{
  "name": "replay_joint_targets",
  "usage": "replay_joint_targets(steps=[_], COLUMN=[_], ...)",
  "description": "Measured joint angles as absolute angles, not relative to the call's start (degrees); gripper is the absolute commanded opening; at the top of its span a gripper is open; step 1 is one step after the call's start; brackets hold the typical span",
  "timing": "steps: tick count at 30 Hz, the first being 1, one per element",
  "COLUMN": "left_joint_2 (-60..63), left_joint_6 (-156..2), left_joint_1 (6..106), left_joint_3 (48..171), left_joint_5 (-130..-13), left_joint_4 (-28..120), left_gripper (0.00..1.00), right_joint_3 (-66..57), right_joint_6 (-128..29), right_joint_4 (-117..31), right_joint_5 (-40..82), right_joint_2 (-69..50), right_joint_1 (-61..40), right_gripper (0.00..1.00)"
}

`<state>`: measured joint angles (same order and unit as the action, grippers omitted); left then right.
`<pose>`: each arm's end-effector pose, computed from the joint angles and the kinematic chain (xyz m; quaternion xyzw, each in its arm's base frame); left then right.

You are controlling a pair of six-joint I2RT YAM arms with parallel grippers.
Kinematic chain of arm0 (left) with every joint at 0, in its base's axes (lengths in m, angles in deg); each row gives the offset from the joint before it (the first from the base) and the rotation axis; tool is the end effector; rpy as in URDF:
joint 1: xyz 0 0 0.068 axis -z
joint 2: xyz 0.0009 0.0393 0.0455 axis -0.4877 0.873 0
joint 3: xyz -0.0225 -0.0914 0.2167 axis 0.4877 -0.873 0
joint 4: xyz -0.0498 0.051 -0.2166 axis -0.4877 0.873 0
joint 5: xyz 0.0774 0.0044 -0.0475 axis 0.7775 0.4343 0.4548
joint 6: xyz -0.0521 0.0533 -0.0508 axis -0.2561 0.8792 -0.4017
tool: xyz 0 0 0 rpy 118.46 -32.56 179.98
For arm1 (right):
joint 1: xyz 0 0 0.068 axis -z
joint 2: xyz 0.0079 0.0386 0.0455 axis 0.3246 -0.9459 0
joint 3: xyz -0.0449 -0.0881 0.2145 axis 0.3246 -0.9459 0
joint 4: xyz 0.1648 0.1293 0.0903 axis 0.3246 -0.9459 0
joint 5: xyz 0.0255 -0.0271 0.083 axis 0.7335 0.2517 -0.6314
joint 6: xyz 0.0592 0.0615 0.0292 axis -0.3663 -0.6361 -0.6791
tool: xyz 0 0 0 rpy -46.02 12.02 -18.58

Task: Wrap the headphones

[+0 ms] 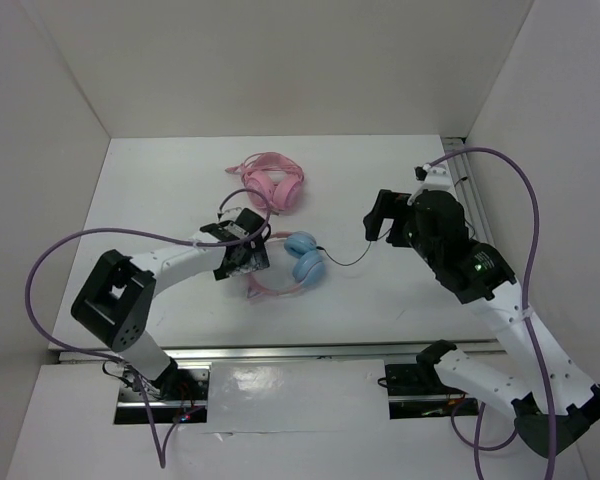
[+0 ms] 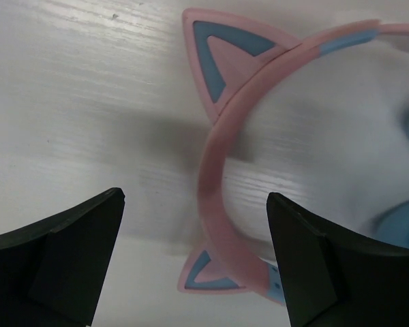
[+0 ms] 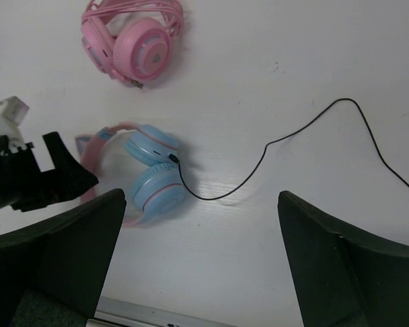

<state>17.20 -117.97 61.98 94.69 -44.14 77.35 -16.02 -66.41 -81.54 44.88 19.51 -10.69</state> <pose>0.2654 -0.1397 0.1408 -0.1999 0.9383 -0.0380 0.2795 0.1919 0.0837 0.3249 0.0277 0.8479 0.1246 0.5145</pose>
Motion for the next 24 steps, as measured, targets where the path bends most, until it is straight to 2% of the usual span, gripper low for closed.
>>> replay_joint_targets(steps=[6,9,10,11,13,14,18,20,21,24], left_joint_2=[21.1,21.3,21.5,22.0,22.5,22.6,21.3,20.5,20.3,20.0], left_joint_6=[-118.7,-118.6,-118.5,-118.6,-118.6,-118.5,-118.2,-117.4,-117.1,-116.7], left_joint_1=[61.2,60.6,60.4,60.4,60.4,60.5,60.4,60.4,60.4,60.3], left_joint_3=[94.2,93.2,92.7,92.3,92.2,92.2,90.2,89.1,88.8,88.6], left_joint_5=[-41.8,-42.1,-42.3,-42.5,-42.6,-42.8,-43.6,-44.0,-44.2,-44.4], left_joint_4=[75.8,73.4,72.8,72.4,71.2,70.6,68.3,67.3,66.9,67.0], left_gripper=[0.85,0.71,0.65,0.5,0.36,0.31,0.25,0.06,0.0,0.0], right_joint_3=[-16.5,-16.6,-16.7,-16.8,-16.9,-16.9,-16.9,-16.9,-17.1,-18.4], right_joint_6=[-66.3,-66.1,-66.0,-65.9,-65.9,-65.9,-65.9,-66.0,-66.0,-65.9], right_joint_4=[-79.4,-79.2,-79.2,-79.2,-79.2,-79.1,-79.0,-78.8,-78.6,-76.8], right_joint_5=[41.6,40.8,40.6,40.5,40.3,40.2,40.1,40.1,40.1,39.3], right_joint_2=[21.3,21.5,21.5,21.5,21.6,21.6,21.6,21.7,21.7,21.8], right_joint_1=[-10.7,-10.7,-10.7,-10.7,-10.7,-10.7,-10.7,-10.7,-10.7,-10.7], right_gripper=[1.0,1.0,1.0,1.0,1.0,1.0,1.0,1.0,1.0,1.0])
